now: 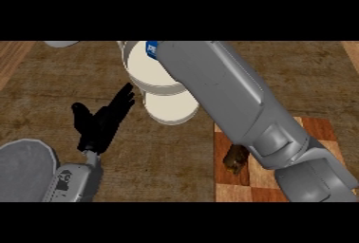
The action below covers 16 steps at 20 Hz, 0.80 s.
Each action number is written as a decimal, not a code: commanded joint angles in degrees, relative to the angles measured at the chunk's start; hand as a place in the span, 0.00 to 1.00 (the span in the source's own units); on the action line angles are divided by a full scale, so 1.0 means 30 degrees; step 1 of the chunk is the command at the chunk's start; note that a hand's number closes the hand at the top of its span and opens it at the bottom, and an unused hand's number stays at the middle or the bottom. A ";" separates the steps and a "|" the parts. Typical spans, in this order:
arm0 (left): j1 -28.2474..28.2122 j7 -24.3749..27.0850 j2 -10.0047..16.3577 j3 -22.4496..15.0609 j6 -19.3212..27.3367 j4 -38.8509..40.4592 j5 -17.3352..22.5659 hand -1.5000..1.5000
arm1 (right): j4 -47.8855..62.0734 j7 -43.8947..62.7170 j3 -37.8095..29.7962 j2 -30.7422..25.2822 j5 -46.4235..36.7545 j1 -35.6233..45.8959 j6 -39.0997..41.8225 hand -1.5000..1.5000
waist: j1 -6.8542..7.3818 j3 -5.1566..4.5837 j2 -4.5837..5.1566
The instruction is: Pick the can from the cutting board and place it in the tiered basket
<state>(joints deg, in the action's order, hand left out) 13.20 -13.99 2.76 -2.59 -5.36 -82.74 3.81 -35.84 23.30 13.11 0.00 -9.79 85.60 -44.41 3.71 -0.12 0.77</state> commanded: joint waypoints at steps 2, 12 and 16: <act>-0.0510 -0.0271 0.0209 0.0303 0.0320 -0.0384 -0.0082 0.50 | 0.0197 0.0880 -0.1124 0.0000 0.0292 -0.0514 -0.2217 0.00 | -0.0893 0.0032 -0.0242; -0.1829 0.0034 0.0136 0.0701 0.0956 -0.0908 -0.0229 0.50 | -0.8619 0.2335 -0.0122 -0.5537 0.1532 -0.7292 0.5211 0.00 | -0.2523 0.0085 -0.0702; -0.2791 -0.0391 0.0851 0.1252 0.0063 -0.2058 0.0768 0.50 | -1.2823 0.2793 -0.0325 -0.8198 0.2918 -1.0520 0.8064 0.00 | -0.2531 0.0083 -0.0763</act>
<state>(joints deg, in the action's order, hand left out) 6.63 -14.31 5.03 0.80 -4.60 -86.75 4.96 -63.42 30.21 11.93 -18.58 -3.96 62.26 -27.23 -3.27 0.11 -1.28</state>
